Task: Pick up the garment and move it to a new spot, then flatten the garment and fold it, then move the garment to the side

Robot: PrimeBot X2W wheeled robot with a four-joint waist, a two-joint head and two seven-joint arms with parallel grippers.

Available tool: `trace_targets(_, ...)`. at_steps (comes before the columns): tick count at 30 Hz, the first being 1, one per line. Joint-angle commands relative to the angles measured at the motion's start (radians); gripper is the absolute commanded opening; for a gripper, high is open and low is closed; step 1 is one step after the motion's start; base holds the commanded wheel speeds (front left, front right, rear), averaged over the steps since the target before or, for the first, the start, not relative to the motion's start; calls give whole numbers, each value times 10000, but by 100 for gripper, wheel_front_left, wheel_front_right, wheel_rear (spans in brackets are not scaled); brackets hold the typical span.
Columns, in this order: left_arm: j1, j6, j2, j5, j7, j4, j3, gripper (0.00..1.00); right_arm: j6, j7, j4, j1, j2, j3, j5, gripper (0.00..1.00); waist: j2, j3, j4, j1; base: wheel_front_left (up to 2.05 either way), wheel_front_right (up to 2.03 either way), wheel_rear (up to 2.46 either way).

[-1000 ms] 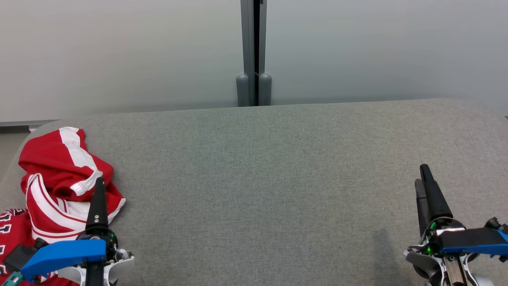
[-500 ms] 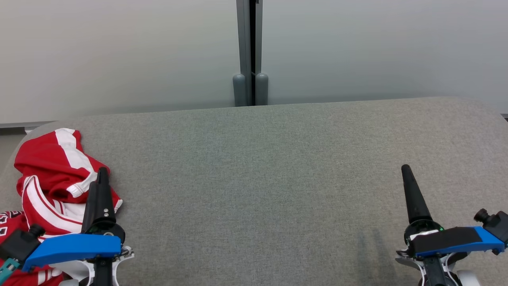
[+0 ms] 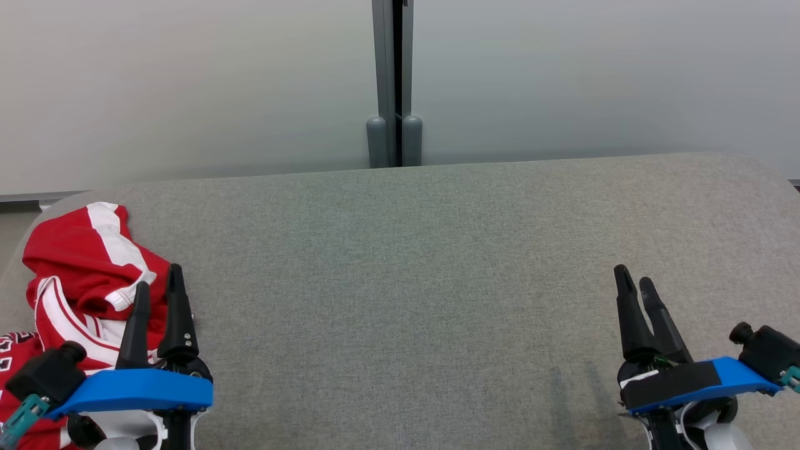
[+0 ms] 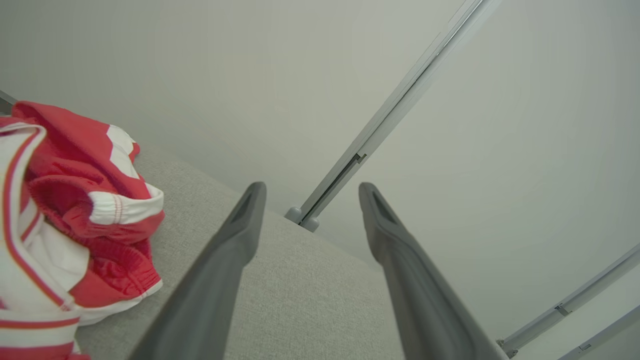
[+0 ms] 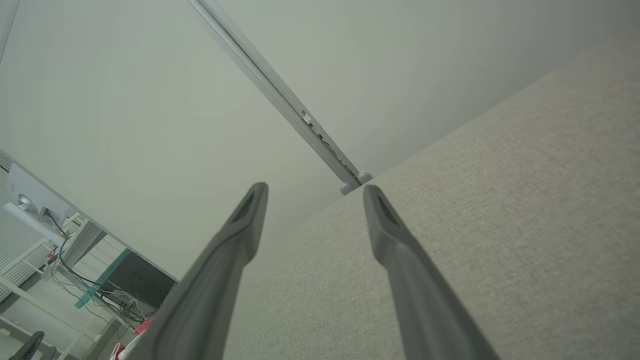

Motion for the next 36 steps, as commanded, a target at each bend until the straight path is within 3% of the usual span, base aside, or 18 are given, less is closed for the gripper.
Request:
trace_targets(1,-147,-55,84,306,-90,-55,-24,100,20,-86,-133,-101,-58,23,-352,100,0,-3,8,0,0,0,0)
trace_targets(15,-151,-68,184,2018,-475,205,-245,100,21,-473,114,-156,-64,68,-2272,100,0,-10,-35,0,0,0,0)
trace_targets(36,-142,-88,318,3896,-972,516,-674,100,23,-974,703,-209,-71,420,-4233,100,0,-69,-107,0,0,0,0)
